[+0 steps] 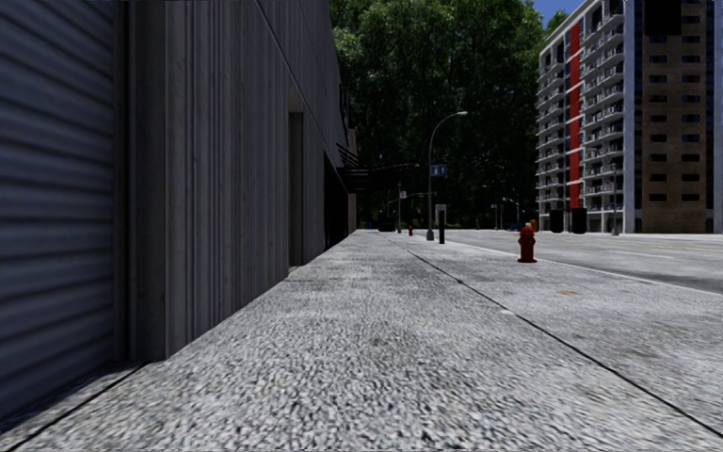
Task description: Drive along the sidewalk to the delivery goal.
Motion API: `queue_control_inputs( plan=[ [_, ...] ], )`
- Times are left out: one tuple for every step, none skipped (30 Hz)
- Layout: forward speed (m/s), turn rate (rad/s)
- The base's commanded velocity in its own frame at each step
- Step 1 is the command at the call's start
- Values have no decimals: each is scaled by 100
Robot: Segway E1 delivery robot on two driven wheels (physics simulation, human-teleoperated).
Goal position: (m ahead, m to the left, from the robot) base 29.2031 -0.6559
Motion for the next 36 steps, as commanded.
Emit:
queue_control_inputs(
  plan=[
    [200,0],
    [200,0],
    [200,0],
    [200,0],
    [200,0],
    [200,0],
    [200,0],
    [200,0],
    [200,0],
    [200,0],
    [200,0],
    [200,0],
    [200,0],
    [200,0],
    [200,0],
    [200,0],
    [200,0],
    [200,0],
    [200,0],
    [200,0],
    [200,0],
    [200,0],
    [200,0],
    [200,0],
    [200,0],
    [200,0],
    [200,0],
    [200,0],
    [200,0],
    [200,0],
    [200,0],
    [200,0],
    [200,0],
    [200,0],
    [200,0],
    [200,0]
  ],
)
